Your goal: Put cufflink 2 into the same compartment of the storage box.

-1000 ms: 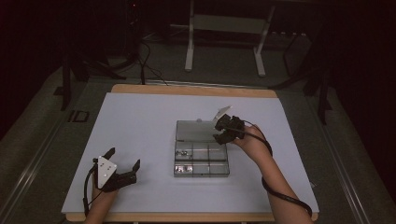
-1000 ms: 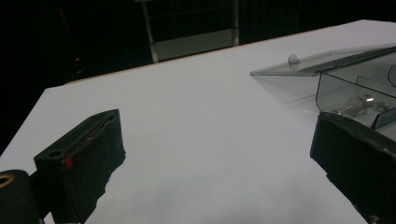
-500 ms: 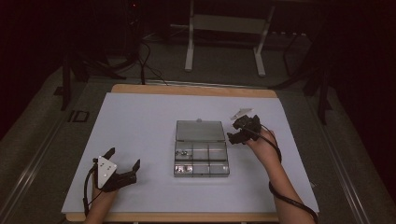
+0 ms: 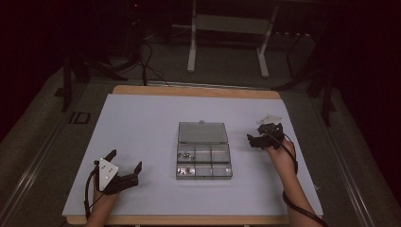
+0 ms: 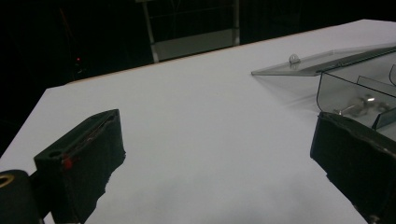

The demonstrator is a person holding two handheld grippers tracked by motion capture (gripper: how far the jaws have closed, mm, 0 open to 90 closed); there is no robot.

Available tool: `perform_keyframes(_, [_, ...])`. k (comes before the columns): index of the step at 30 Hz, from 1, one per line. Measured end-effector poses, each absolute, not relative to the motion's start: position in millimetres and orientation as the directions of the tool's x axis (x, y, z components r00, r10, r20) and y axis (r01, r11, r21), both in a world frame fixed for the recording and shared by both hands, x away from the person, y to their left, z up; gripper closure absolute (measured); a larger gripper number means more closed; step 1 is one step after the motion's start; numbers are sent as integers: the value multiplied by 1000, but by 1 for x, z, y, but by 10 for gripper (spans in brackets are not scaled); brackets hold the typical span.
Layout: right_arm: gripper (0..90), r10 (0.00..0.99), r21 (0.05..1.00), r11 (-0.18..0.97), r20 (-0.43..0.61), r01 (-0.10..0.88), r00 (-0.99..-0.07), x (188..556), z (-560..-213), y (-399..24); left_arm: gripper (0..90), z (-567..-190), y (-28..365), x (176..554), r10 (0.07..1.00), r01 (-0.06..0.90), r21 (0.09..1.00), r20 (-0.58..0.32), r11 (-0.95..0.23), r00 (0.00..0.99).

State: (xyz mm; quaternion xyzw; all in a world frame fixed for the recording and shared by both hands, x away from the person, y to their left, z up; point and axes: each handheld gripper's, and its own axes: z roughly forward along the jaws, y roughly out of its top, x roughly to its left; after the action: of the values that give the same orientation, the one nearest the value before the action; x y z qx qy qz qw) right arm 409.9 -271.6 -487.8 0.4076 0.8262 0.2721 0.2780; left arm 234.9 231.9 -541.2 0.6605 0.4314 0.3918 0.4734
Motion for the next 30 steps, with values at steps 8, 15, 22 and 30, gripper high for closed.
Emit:
perform_keyframes(8, [146, 864, 715, 445, -183, 540, -469, 399, -500, -301, 38, -541, 232, 235, 941, 200, 963, 109, -179, 319])
perform_keyframes(15, [146, 884, 745, 392, -142, 540, -446, 386, -507, -325, 38, -541, 232, 235, 942, 199, 963, 109, -179, 319])
perform_keyframes(22, [146, 901, 769, 347, -113, 537, -420, 370, -515, -344, 38, -541, 232, 235, 942, 198, 964, 111, -180, 317])
perform_keyframes(30, [146, 914, 783, 308, -86, 541, -397, 345, -519, -367, 38, -541, 232, 235, 943, 201, 963, 109, -178, 314])
